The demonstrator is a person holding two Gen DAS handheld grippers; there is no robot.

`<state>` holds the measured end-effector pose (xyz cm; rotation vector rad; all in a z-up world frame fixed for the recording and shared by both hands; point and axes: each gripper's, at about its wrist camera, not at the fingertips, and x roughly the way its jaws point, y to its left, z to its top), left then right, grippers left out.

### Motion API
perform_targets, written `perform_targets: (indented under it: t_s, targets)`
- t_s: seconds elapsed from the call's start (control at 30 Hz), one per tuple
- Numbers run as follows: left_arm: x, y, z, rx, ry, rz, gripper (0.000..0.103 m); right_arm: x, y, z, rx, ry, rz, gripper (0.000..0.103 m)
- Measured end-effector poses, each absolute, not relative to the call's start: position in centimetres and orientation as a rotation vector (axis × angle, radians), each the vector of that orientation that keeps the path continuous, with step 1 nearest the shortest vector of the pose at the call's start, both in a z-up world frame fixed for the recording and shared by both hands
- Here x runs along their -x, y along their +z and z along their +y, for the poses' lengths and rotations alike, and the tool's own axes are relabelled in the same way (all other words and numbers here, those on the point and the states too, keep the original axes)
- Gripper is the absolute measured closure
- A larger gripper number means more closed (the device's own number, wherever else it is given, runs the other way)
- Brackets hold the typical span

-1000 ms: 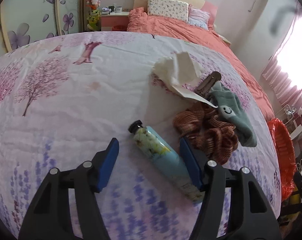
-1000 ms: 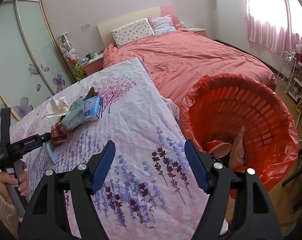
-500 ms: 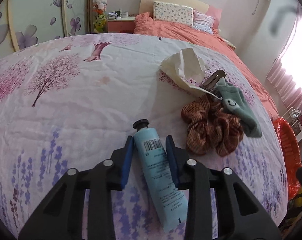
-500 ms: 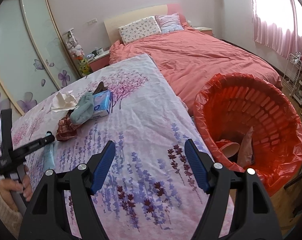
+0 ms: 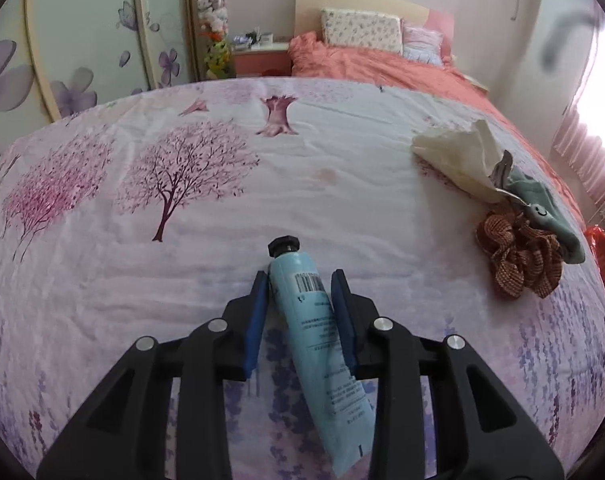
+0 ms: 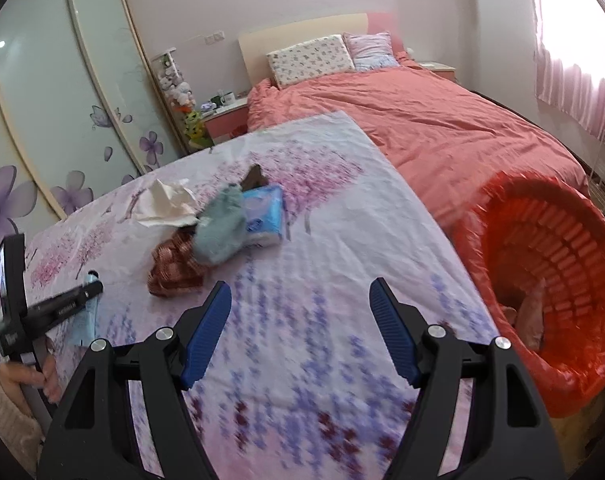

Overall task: Collect trash
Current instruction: 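Grasp the green smiley sock with the right tool while the left tool holds the tube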

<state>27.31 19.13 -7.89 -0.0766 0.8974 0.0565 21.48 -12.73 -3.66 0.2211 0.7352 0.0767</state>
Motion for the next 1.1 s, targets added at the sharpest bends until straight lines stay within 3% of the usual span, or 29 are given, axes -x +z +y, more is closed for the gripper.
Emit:
perform_targets:
  t_s: [0.17,0.57,0.73,1.1]
  targets:
    - [-27.2,-7.9,19.1,0.073,0.058,0.899,0.070,-23.5,-2.9,-10.7,-0.227,0.099,0.705,0.033]
    - [-27.3,-7.9,19.7,0.112,0.041,0.895,0.070,-29.2,-4.9,-6.2,-0.211,0.086,0.806,0.059]
    - [-27.3,-7.9,19.7,0.116,0.039,0.894,0.070,-29.4,-5.7,-5.9,-0.194,0.095,0.849,0.089]
    - [-27.3,-7.9,19.7,0.113,0.040,0.894,0.070,-27.0,-4.4,-7.2,-0.163,0.091,0.759,0.097]
